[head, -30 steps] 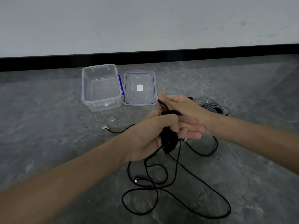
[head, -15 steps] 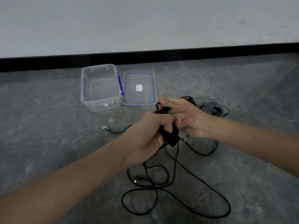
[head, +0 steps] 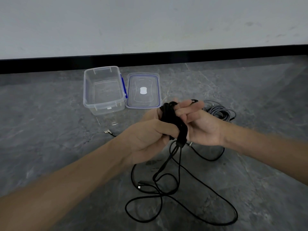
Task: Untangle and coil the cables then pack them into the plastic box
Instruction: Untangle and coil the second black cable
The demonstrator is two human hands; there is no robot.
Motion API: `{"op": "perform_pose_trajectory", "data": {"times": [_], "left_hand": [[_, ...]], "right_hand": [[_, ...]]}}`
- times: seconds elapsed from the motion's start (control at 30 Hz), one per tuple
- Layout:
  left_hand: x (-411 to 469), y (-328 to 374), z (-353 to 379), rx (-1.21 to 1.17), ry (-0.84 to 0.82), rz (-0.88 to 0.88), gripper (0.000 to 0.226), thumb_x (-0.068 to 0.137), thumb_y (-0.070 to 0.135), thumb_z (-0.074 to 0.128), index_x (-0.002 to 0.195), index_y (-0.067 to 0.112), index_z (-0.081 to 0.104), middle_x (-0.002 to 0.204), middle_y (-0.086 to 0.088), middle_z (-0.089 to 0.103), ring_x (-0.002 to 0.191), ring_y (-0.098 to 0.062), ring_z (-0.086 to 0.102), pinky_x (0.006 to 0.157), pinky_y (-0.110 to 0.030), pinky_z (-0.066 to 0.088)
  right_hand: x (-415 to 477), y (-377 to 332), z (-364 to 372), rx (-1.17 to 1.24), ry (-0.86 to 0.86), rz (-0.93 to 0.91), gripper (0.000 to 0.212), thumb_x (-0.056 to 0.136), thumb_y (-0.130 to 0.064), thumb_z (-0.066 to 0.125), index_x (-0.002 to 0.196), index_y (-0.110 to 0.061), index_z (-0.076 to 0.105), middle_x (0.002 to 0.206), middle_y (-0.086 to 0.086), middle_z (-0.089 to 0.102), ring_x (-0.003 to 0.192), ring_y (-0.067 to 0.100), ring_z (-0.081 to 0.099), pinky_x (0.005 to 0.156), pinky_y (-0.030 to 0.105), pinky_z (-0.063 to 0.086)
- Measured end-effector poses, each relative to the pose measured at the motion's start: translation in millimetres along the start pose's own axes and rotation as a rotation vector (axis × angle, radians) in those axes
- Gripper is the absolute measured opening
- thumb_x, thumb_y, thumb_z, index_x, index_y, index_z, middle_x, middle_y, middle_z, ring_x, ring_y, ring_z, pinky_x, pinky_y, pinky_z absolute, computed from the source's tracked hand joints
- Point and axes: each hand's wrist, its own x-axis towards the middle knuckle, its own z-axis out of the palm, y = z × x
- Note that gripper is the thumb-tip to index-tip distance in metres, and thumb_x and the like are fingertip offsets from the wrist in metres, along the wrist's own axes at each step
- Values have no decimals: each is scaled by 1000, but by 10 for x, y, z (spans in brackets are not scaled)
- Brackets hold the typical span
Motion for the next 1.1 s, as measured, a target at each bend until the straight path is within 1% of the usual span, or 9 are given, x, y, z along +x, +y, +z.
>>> {"op": "perform_pose_trajectory", "data": {"times": [0.1, 0.2, 0.27, 0.4, 0.57, 0.73, 0.93, 1.03, 1.1], "left_hand": [[-40, 17, -21, 27, -99, -39, 52, 66, -16, 49, 107, 13, 66, 102, 2, 74, 91, -6, 63, 96, -18, 46], [-48, 53, 1, -16, -157, -32, 28, 75, -2, 63, 99, 11, 72, 99, 0, 75, 84, -5, 69, 79, -18, 54], [-20, 81, 9, -69, -131, -2, 18, 75, 16, 65, 89, 16, 77, 97, 1, 75, 80, -5, 68, 74, -22, 55], [35, 107, 2, -38, 97, 92, 19, 77, 25, 57, 92, 14, 62, 87, 5, 74, 68, -1, 64, 57, -12, 50], [120, 125, -123, 138, 218, 153, 27, 92, 39, 46, 91, 14, 56, 78, 5, 72, 64, -3, 60, 75, -16, 52], [186, 80, -279, 362, 316, 266, 24, 100, 30, 45, 89, 14, 58, 77, 8, 73, 68, -2, 63, 74, -15, 49], [198, 19, -559, 798, 260, 337, 22, 100, 15, 47, 84, 7, 59, 82, -3, 70, 72, -4, 64, 68, -14, 48], [205, -63, -633, 987, 156, 256, 29, 99, 21, 51, 78, 2, 56, 71, 5, 60, 66, -4, 57, 67, -22, 48], [195, -75, -637, 1120, 107, 209, 38, 99, 27, 52, 68, 6, 54, 60, 13, 51, 56, 1, 47, 59, -14, 38]], "right_hand": [[-32, 27, -20, -94, 33, -12, 57, 44, -23, 95, 87, -16, 58, 80, 14, 41, 73, 14, 47, 63, 17, 47], [-57, 161, 78, -90, 138, -46, 3, 89, -11, 61, 91, -12, 60, 72, 4, 56, 61, 10, 51, 56, 19, 45], [-76, 298, 191, -105, 166, -8, 20, 102, -14, 38, 90, -16, 54, 66, 2, 41, 56, 9, 32, 52, 20, 29], [-126, 490, 398, -284, 185, -42, 55, 103, -18, 40, 52, -26, 60, 53, -2, 27, 47, 8, 18, 46, 19, 19], [-195, 555, 530, -543, 228, -104, 26, 104, -20, 39, 83, -17, 55, 50, -5, 31, 41, 5, 26, 41, 17, 23], [-301, 583, 602, -645, 214, -23, 23, 105, -17, 35, 103, -4, 54, 50, 0, 30, 39, 6, 27, 39, 19, 21], [-383, 367, 660, -1047, 246, -119, 25, 100, -19, 48, 84, -13, 68, 48, -12, 34, 44, 2, 33, 47, 16, 26], [-376, 155, 675, -1226, 262, -184, 26, 96, -17, 54, 76, -14, 70, 41, -12, 34, 41, 4, 35, 46, 15, 28], [-382, 45, 678, -1327, 266, -211, 25, 95, -18, 57, 75, -13, 72, 45, -8, 42, 43, 5, 38, 47, 16, 29]]}}
